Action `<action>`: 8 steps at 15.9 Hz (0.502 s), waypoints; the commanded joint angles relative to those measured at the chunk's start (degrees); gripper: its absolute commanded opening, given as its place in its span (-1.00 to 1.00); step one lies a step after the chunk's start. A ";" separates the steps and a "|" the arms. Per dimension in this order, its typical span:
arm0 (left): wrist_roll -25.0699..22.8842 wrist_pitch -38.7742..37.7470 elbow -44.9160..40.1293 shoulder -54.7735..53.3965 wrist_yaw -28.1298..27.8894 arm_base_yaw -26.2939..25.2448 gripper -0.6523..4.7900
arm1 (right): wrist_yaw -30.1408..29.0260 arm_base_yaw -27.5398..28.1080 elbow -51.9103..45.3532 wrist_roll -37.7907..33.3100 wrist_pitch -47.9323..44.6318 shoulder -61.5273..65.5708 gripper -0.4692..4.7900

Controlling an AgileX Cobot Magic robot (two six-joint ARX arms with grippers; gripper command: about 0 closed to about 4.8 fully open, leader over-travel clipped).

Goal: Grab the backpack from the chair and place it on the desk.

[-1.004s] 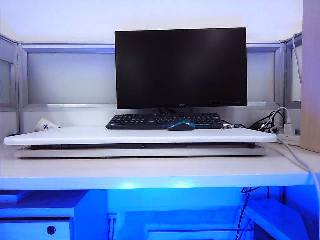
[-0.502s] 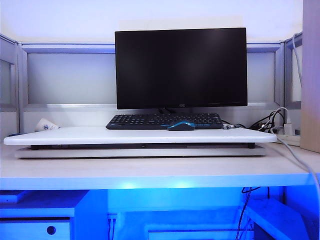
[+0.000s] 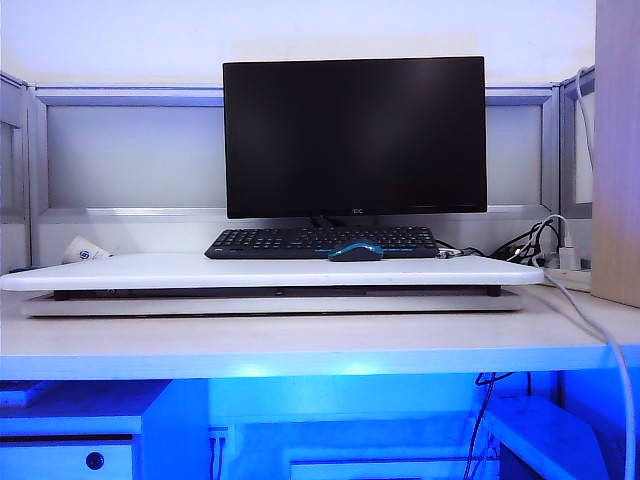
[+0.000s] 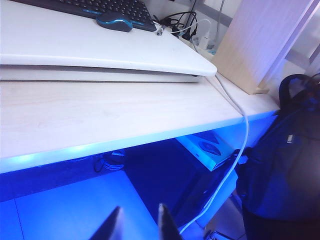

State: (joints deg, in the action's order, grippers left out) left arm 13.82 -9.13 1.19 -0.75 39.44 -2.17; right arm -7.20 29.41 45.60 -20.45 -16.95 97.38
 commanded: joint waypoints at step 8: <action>0.07 -1.53 0.04 -0.04 0.46 -0.02 -0.38 | -3.45 1.09 3.65 2.45 12.92 -46.34 -0.86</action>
State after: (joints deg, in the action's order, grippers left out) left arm 13.82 -9.13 1.19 -0.75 39.44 -2.17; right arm -10.55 29.95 44.82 -18.59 10.17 54.43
